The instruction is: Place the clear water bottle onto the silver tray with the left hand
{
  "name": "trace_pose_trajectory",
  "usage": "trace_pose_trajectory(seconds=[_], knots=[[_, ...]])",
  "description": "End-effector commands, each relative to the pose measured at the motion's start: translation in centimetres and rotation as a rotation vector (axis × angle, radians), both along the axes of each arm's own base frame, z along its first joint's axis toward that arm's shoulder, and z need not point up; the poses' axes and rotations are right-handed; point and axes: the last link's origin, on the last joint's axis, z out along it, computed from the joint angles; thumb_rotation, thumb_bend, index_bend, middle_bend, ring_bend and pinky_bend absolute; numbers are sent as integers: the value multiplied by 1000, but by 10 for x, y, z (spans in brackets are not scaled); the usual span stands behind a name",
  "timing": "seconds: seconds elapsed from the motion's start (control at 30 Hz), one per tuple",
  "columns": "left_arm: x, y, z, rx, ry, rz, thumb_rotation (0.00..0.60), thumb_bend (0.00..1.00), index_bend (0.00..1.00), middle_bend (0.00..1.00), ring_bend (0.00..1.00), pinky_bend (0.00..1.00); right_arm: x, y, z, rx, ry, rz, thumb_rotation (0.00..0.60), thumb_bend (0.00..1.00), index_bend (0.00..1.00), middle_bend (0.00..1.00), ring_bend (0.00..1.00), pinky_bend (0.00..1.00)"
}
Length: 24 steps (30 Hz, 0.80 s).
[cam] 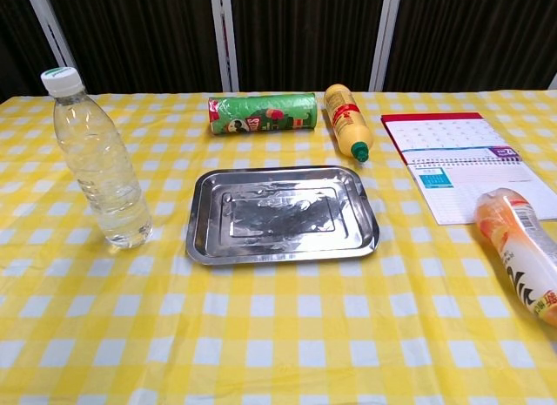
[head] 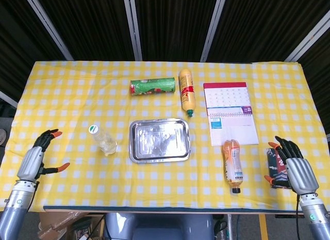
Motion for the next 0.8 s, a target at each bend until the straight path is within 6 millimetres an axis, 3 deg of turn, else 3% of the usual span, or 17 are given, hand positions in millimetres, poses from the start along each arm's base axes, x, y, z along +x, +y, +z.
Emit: trace_pose_trajectory(seconds=[0.03,0.33,0.53,0.8], knots=[[15,19,-35,-185,-234,10,600,81,151,72,0,0,0,0,0,2,1,-1,600,158,170,44,0,0],[28,39,-60,-176,-343,4,600,81,151,77,0,0,-1,1,-2,22,-3,-13,600,158,170,44,0,0],[31,45,-64,-105,-424,-1,600,81,159,77,0,0,-1,1,0,25,-12,-15,600,158,170,44,0,0],[29,49,-71,-85,-406,-6,600,81,164,77,0,0,-1,1,-1,35,-16,-17,600,158,170,44,0,0]])
